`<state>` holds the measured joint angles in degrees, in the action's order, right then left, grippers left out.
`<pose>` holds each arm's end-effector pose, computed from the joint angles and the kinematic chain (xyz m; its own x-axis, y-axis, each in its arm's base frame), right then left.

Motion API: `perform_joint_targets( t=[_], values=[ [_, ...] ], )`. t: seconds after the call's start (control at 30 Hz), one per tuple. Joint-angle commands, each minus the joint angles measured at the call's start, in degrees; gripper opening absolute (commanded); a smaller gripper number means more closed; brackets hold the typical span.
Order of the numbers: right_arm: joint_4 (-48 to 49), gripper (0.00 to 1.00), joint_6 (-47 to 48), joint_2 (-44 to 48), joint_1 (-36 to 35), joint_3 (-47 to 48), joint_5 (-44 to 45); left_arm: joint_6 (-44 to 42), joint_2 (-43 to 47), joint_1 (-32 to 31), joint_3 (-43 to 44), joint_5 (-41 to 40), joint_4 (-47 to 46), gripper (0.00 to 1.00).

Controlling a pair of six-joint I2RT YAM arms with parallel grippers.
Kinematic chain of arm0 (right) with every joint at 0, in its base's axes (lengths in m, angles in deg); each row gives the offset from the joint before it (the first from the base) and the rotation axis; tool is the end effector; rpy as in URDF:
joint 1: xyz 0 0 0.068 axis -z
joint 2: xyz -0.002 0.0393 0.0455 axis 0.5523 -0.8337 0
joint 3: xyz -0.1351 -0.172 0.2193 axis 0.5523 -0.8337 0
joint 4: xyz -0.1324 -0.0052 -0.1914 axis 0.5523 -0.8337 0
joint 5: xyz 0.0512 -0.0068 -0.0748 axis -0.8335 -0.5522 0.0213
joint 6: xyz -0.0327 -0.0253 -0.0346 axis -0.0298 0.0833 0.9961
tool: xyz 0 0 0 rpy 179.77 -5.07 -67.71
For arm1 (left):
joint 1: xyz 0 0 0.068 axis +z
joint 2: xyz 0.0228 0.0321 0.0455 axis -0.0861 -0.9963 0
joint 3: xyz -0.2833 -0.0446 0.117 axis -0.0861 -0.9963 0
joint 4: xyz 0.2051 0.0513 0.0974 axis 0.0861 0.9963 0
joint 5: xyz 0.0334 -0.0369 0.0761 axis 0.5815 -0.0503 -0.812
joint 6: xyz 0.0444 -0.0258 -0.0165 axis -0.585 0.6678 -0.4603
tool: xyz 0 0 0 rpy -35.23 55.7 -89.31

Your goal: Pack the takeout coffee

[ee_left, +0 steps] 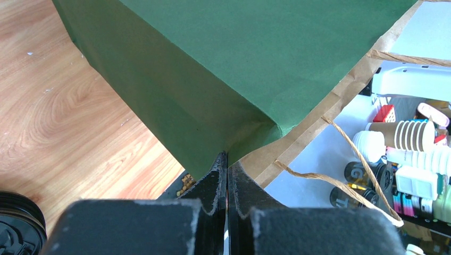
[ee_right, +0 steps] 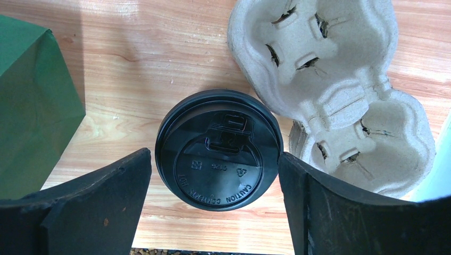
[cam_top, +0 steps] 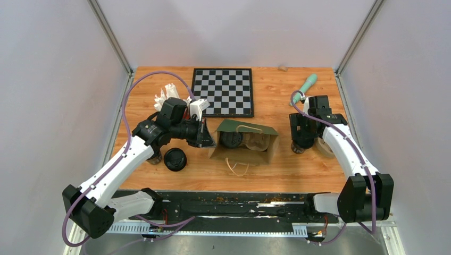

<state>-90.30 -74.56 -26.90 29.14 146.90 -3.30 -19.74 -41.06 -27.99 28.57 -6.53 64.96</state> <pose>0.2082 0.0149 0.3044 -0.8696 -0.1391 -0.4738 -0.1261 0.9902 -0.0594 0.1419 -0.1140 0.3669 -0.8453 0.1083 -0.5231 0.4715 0.6116 -0.6353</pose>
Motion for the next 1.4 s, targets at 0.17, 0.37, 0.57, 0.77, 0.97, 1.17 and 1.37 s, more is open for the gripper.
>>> perform_joint_targets(
  t=[0.17, 0.37, 0.57, 0.77, 0.97, 1.17, 1.37],
  values=[
    [-0.19, 0.89, -0.58, 0.26, -0.25, 2.16, 0.84, -0.82, 1.13, -0.21, 2.04, 0.13, -0.13, 0.0],
    [-0.18, 0.9, -0.78, 0.5, -0.31, 2.07, 0.96, -0.92, 1.1, -0.29, 2.03, 0.16, -0.14, 0.0],
    [0.05, 0.88, -0.79, 0.12, -0.25, 1.6, 1.01, -0.82, 1.19, -0.23, 1.87, 0.27, -0.11, 0.0],
    [0.9, 0.85, -0.93, -0.23, -0.25, 0.24, 0.55, -0.9, 1.3, -0.21, 1.92, 0.15, -0.07, 0.0],
    [1.31, 0.85, -0.89, -0.75, -0.17, -0.08, 0.57, -0.89, 1.4, -0.25, 1.87, 0.14, -0.03, 0.0],
    [1.48, 0.85, -0.69, -1.04, -0.24, -0.47, 0.72, -0.91, 1.41, -0.23, 1.92, 0.05, -0.02, 0.0],
    [1.57, 0.85, -0.77, -1.11, -0.22, -0.8, 0.83, -0.86, 1.48, -0.22, 1.91, 0.05, 0.02, 0.0]
  ],
)
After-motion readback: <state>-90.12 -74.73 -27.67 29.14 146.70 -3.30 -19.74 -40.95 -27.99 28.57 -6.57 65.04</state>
